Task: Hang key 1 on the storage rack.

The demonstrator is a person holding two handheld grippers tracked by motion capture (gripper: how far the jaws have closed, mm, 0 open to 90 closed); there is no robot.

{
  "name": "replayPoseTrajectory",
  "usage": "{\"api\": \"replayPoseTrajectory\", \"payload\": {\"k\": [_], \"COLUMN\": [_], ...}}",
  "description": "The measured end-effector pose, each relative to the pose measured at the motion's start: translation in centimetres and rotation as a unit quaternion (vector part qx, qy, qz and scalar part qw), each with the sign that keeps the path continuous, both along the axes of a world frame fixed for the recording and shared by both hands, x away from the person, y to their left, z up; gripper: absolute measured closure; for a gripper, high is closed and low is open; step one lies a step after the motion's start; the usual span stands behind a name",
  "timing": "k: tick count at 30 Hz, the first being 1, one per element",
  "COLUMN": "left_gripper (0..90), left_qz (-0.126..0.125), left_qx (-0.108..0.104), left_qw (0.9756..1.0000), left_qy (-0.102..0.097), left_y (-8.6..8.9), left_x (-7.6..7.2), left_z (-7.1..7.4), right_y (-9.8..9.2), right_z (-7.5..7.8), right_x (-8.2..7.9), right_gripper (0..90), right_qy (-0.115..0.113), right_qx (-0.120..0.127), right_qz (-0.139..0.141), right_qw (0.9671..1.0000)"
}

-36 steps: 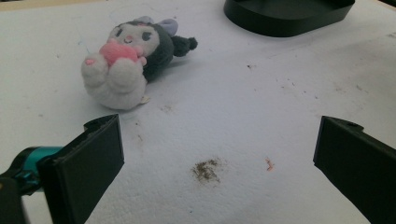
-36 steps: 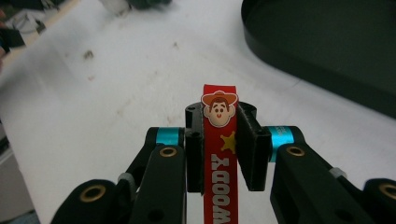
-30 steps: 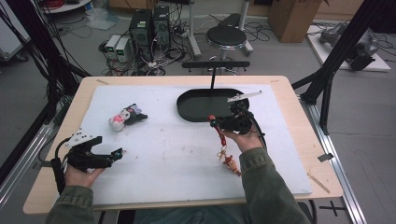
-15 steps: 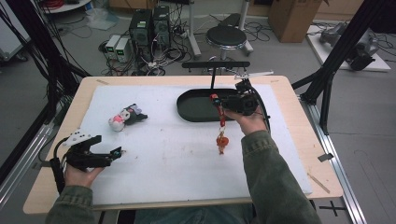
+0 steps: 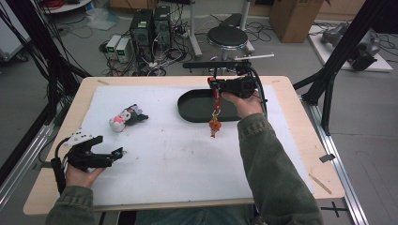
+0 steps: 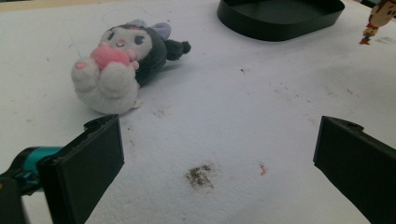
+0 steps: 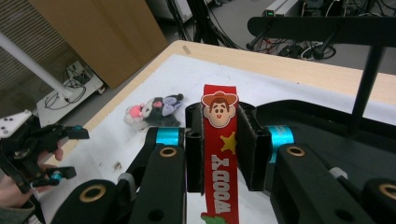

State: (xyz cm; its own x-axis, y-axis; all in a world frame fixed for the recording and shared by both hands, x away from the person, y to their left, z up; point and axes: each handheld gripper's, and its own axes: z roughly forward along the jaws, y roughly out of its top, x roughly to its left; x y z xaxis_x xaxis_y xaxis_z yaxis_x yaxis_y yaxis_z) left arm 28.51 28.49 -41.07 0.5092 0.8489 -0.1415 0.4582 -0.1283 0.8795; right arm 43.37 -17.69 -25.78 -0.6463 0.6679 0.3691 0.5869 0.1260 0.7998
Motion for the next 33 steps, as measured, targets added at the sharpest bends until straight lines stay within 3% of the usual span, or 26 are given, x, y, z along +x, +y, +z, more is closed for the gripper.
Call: {"api": "replayPoseTrajectory", "payload": {"k": [12,17,33], "left_gripper": [2.0,2.0,2.0], "left_qz": [-0.01,-0.013,-0.003], "left_qx": [-0.007,-0.01,-0.014], "left_qw": [0.9999,0.9999,0.9999], "left_qy": [-0.003,-0.003,-0.003], "left_y": [-0.1,-0.2,0.0], "left_x": [0.1,0.2,0.7], "left_z": [0.0,0.0,-0.3], "right_y": [0.9,1.1,2.1], "right_z": [0.5,1.6,4.9], "right_x": [1.9,2.5,5.6], "right_gripper": [75.2,75.1,75.1], "right_qy": [0.005,0.001,-0.014], "right_qx": [-0.006,0.007,0.006], "right_qz": [0.001,-0.003,-0.027], "right_qw": [1.0,1.0,0.9995]}}
